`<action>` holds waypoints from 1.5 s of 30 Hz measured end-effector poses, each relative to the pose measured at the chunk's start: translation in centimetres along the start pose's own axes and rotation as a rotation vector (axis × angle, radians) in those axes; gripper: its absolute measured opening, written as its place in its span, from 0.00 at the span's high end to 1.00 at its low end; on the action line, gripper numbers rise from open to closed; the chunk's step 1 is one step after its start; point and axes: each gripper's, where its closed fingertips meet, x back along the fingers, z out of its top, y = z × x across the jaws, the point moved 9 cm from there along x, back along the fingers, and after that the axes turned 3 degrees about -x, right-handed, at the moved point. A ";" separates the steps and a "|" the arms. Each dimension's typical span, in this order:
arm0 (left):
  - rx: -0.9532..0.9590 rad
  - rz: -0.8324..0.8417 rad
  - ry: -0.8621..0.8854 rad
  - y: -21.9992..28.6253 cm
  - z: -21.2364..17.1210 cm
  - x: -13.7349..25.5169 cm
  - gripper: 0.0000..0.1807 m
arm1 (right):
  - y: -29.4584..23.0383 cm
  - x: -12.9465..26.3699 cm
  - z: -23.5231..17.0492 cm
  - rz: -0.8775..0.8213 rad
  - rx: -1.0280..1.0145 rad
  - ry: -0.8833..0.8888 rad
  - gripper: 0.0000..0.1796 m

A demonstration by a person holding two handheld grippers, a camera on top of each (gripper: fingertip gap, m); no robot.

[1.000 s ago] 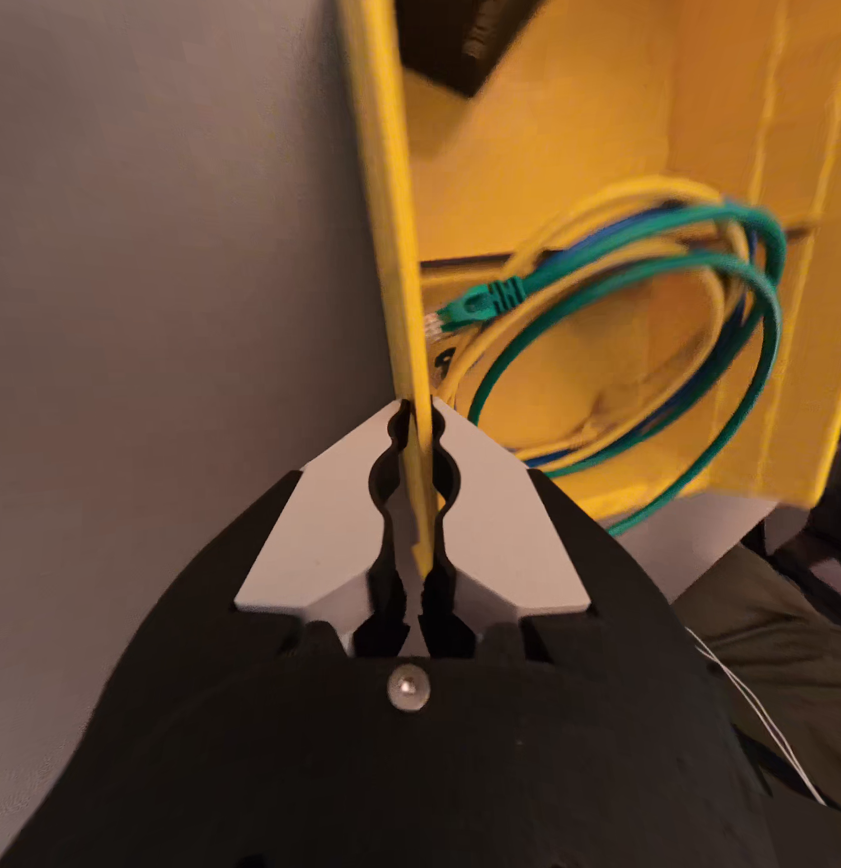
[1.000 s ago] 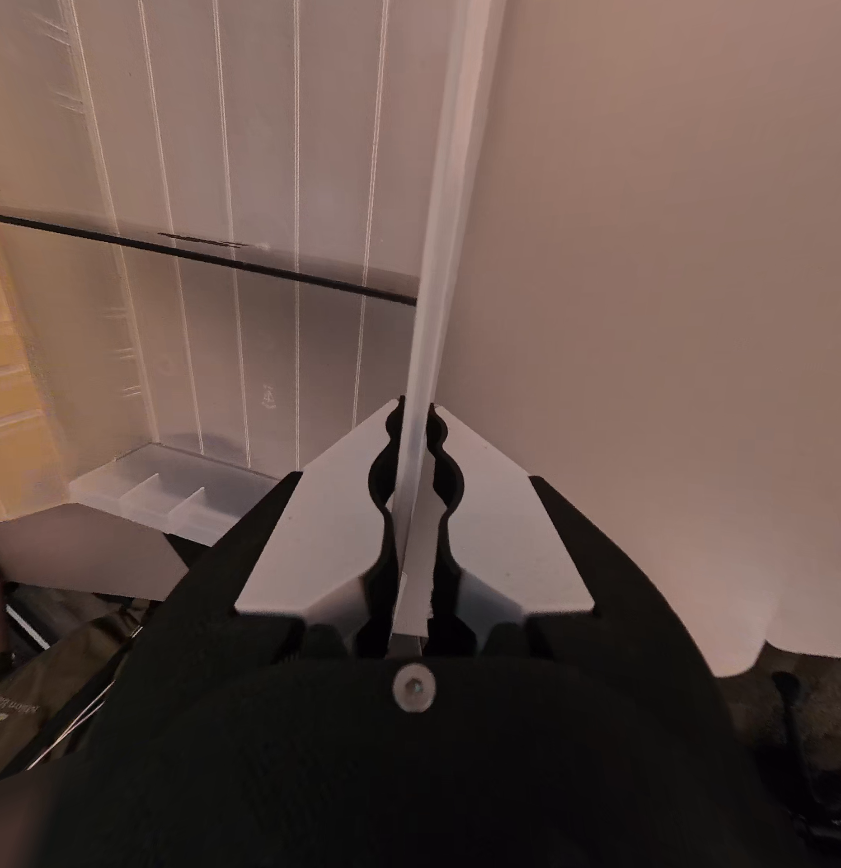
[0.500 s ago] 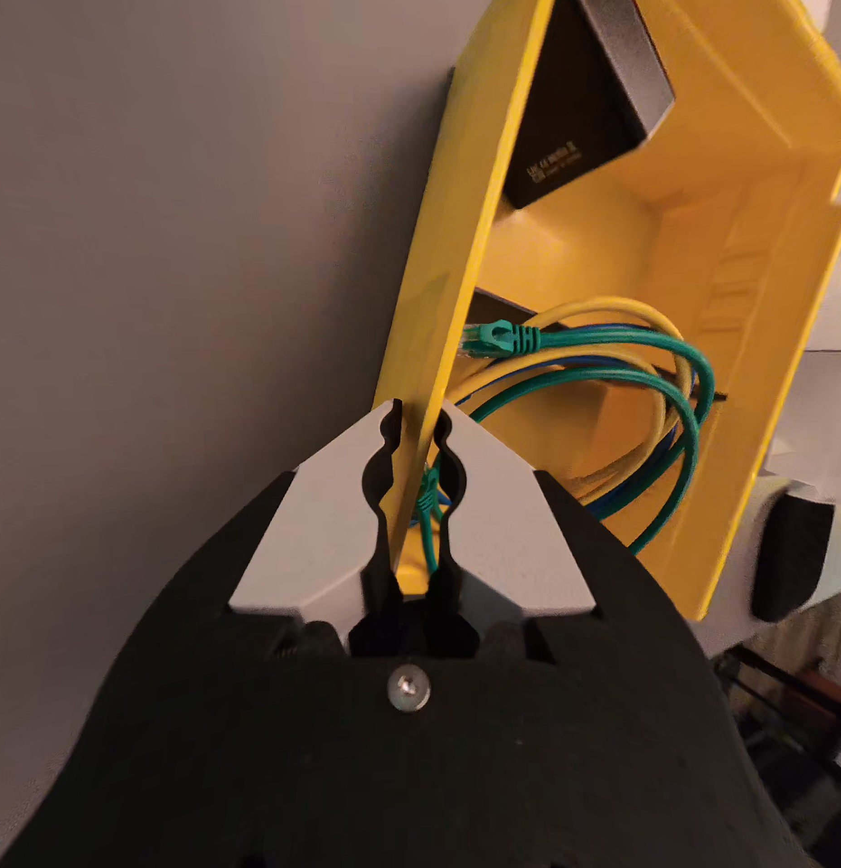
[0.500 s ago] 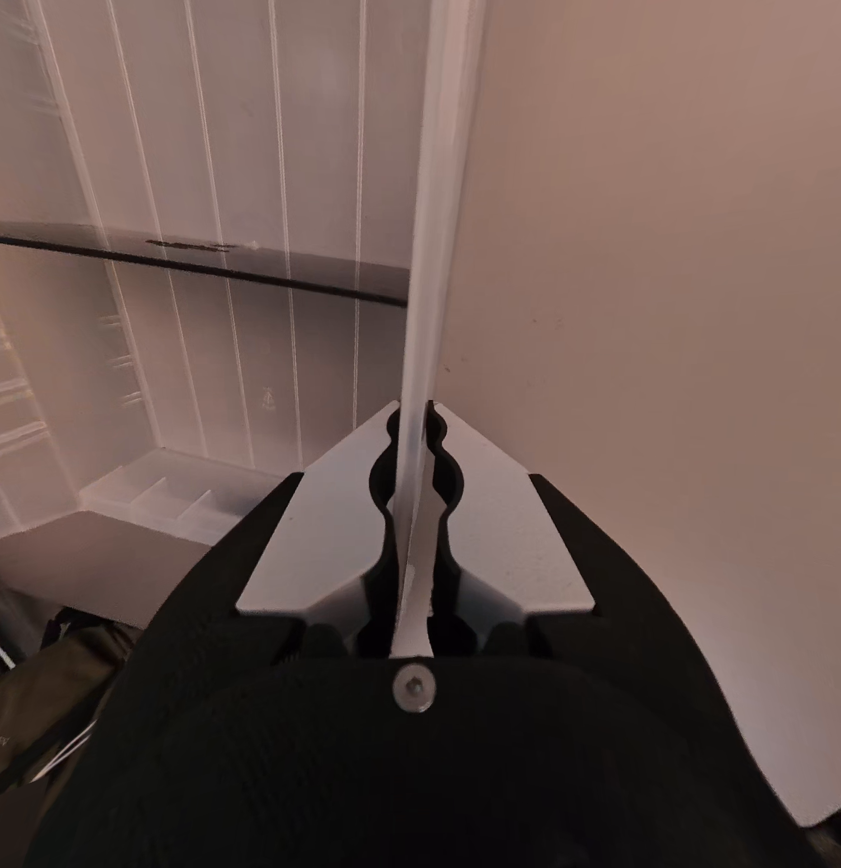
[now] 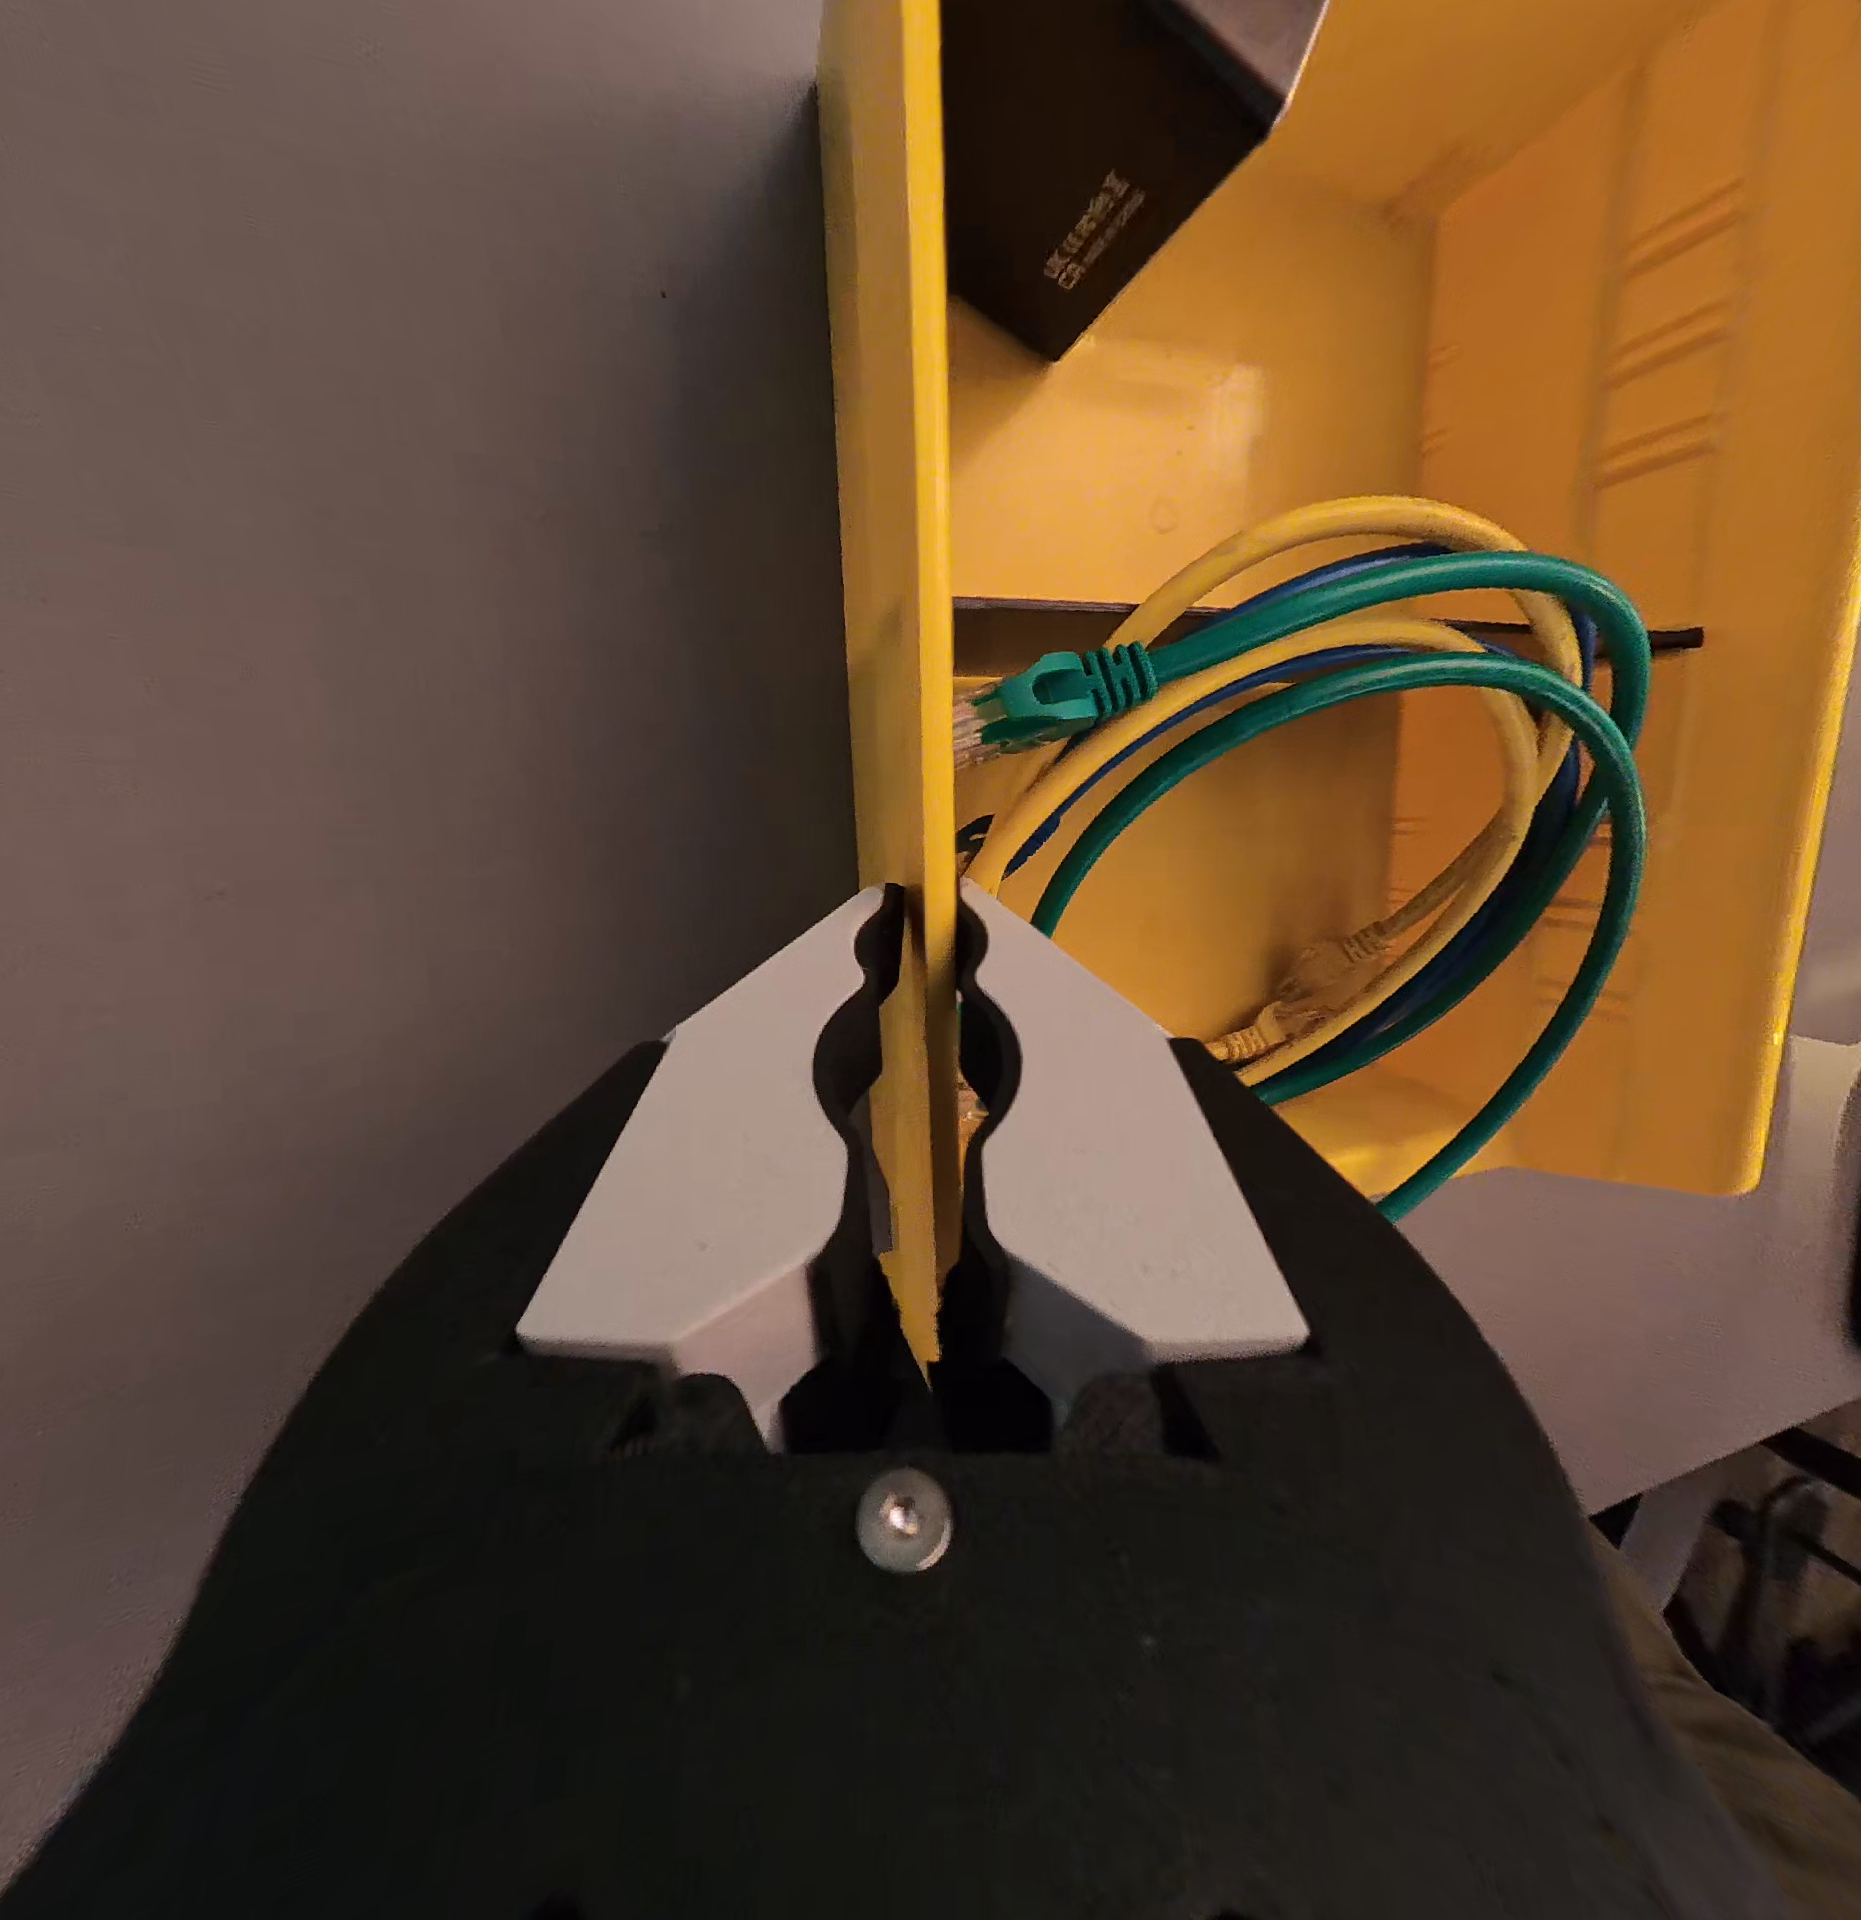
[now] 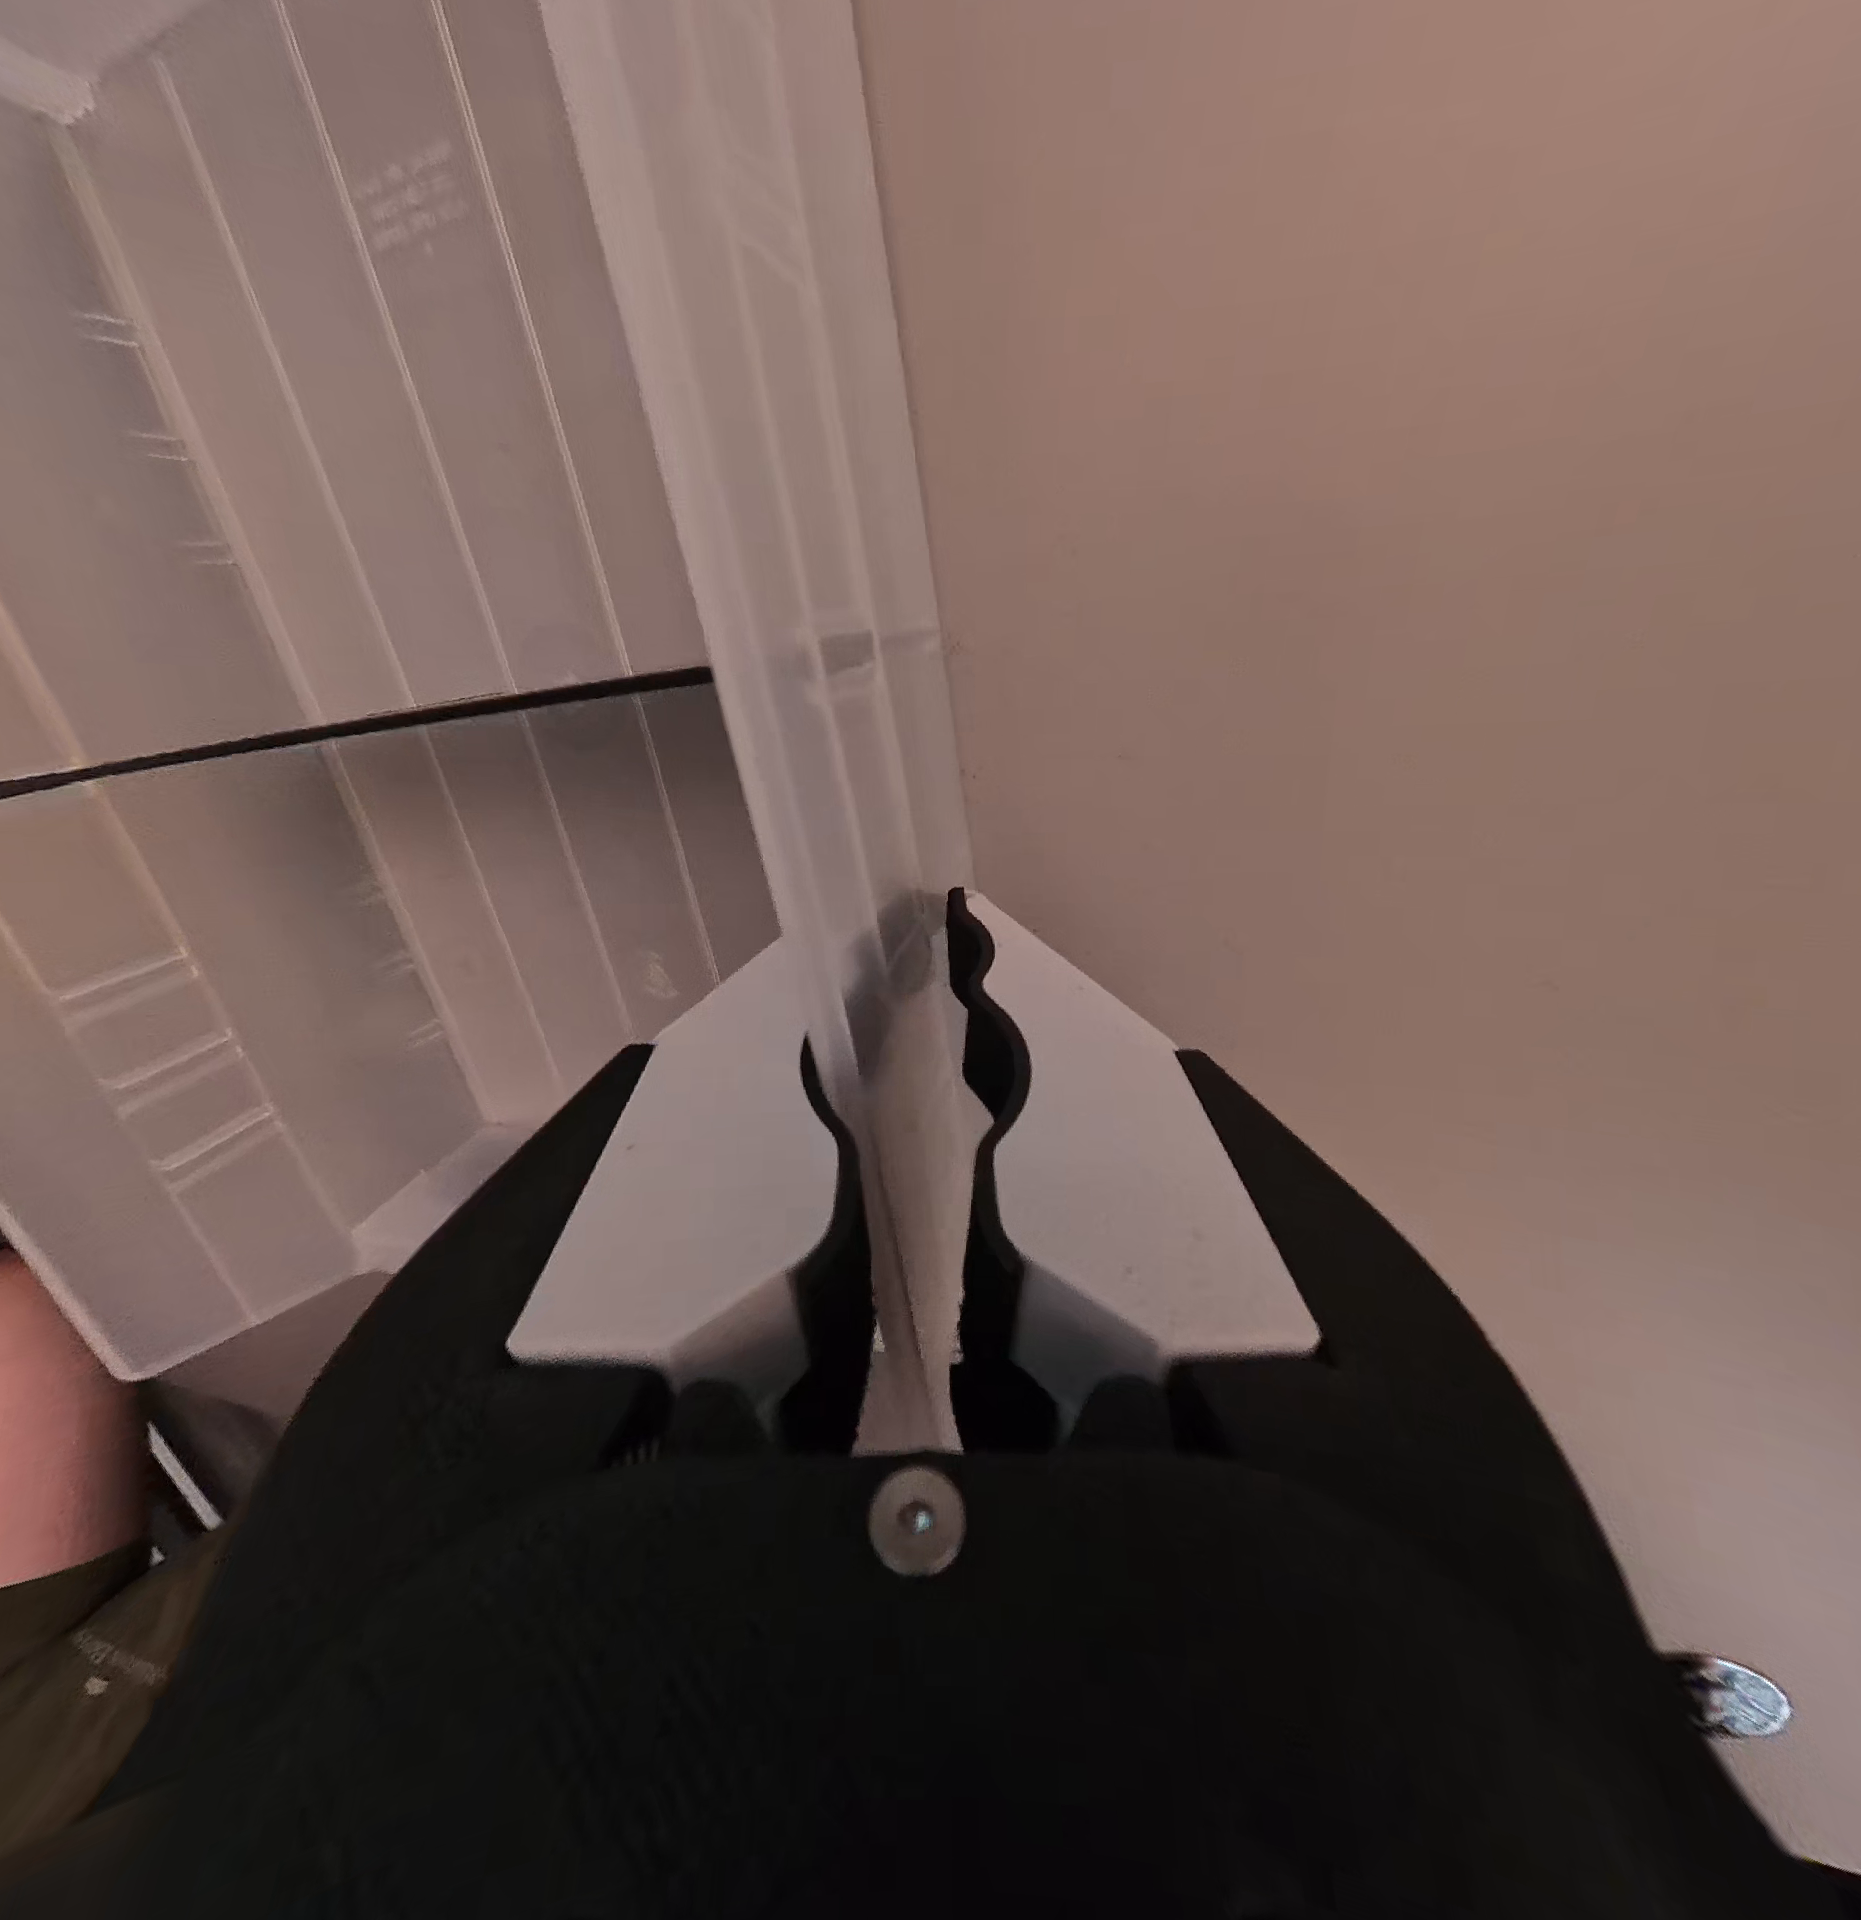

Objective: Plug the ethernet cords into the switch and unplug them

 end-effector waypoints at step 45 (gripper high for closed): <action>-0.667 -0.082 0.711 7.4 -12.0 15.9 0.69 | -2.7 5.4 -16.5 -0.020 1.199 0.874 0.71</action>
